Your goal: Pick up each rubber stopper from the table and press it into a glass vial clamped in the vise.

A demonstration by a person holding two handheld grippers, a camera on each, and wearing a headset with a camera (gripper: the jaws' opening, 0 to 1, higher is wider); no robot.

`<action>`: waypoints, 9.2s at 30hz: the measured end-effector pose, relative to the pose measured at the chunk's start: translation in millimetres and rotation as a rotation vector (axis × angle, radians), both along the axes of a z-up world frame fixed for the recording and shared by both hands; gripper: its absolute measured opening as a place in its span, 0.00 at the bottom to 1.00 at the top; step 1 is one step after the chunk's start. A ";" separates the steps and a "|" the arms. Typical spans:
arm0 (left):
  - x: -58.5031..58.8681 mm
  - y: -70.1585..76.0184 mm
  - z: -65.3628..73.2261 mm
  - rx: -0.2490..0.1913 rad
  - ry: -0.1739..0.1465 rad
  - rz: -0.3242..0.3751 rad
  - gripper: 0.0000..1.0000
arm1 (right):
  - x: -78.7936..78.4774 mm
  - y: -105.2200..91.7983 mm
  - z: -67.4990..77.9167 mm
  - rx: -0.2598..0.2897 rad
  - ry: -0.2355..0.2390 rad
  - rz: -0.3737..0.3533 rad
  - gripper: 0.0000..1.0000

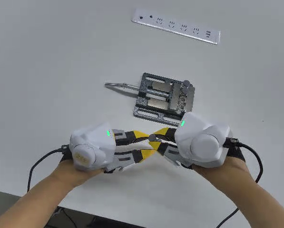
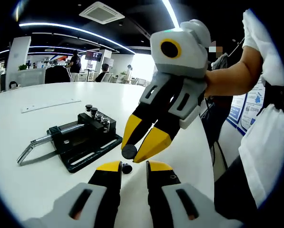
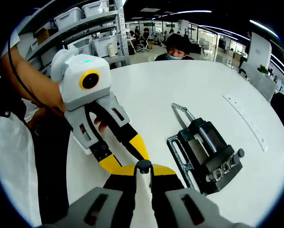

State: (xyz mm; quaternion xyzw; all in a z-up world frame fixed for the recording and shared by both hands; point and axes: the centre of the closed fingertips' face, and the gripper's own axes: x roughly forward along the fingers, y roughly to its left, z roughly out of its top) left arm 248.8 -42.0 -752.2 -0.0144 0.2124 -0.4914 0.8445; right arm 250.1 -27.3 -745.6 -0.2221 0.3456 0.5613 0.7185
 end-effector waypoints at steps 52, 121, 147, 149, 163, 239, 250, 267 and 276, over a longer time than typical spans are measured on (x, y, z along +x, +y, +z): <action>6.0 13.2 -14.0 0.007 0.018 0.075 0.07 | 0.1 -2.9 -13.6 0.142 0.159 -0.194 0.10; 0.6 16.3 -19.1 0.007 0.050 0.045 0.11 | -25.8 -31.1 -63.0 -0.004 0.046 0.006 0.13; -2.5 29.3 -23.8 0.079 -0.010 -0.043 0.14 | -24.6 -29.3 -53.4 -0.193 -0.063 0.208 0.16; -1.8 30.9 -24.1 0.080 -0.012 -0.042 0.14 | -24.0 -28.2 -52.7 -0.199 -0.063 0.215 0.16; 1.4 36.4 -21.9 0.073 -0.019 -0.028 0.14 | -29.6 -25.8 -56.7 -0.323 -0.052 0.324 0.15; 3.8 42.0 -18.0 0.047 -0.034 0.029 0.14 | -29.5 -25.5 -55.0 -0.429 -0.063 0.421 0.15; 4.1 42.7 -18.8 0.047 -0.033 0.034 0.14 | -29.9 -27.3 -55.5 -0.442 -0.061 0.434 0.12; 3.1 42.8 -18.3 0.044 -0.032 0.036 0.14 | -29.8 -27.0 -52.6 -0.436 -0.069 0.432 0.11; 0.9 41.7 -17.6 0.050 -0.035 0.019 0.14 | -29.6 -34.0 -48.7 -0.448 -0.061 0.424 0.11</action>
